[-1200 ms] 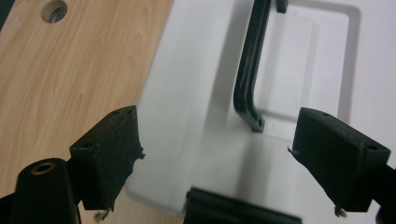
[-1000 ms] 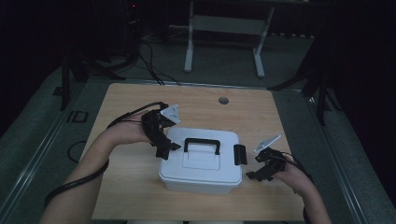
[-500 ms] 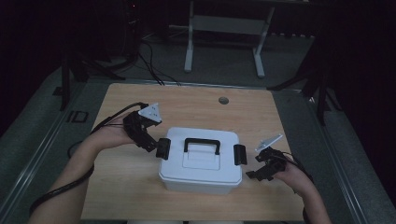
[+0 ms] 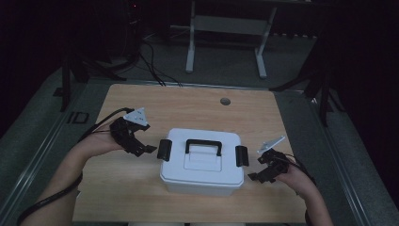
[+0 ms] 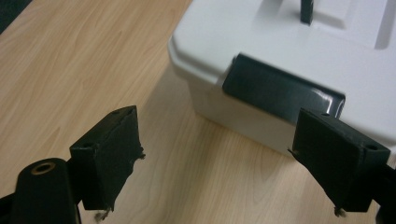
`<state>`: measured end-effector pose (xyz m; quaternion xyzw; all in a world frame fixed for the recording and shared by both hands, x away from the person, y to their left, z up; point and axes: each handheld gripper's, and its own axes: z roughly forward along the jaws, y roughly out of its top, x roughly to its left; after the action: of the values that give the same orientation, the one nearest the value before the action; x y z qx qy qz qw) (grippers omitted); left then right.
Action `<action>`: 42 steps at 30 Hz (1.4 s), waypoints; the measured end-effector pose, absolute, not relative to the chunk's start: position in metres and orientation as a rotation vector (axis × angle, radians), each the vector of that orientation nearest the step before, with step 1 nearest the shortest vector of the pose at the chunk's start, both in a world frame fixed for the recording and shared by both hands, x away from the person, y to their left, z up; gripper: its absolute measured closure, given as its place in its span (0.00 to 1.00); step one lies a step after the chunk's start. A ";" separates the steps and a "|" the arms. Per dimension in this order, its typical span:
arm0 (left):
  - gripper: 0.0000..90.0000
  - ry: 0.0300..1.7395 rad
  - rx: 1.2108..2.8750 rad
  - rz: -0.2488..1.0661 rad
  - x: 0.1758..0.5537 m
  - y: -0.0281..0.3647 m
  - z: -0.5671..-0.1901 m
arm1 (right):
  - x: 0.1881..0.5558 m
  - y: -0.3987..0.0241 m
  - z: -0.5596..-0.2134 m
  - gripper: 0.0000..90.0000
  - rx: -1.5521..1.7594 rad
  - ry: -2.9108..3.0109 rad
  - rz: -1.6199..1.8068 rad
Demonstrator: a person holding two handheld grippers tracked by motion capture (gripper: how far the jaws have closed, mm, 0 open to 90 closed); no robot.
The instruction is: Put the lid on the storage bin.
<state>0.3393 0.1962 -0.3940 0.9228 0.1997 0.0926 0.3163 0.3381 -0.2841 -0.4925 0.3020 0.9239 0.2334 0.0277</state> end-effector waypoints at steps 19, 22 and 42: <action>0.17 0.655 2.384 0.221 0.320 0.247 -0.430 | 0.338 -0.286 -0.494 0.17 0.933 2.845 0.732; 0.17 0.677 2.380 0.199 0.318 0.253 -0.442 | 0.338 -0.286 -0.495 0.17 0.939 2.844 0.734; 0.17 0.772 2.391 0.147 0.306 0.271 -0.505 | 0.336 -0.290 -0.509 0.17 0.962 2.849 0.739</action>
<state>0.3062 0.2715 -0.5053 0.9041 0.2920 0.0557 0.3071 0.3356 -0.2899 -0.5085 0.3107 0.9198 0.2386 0.0227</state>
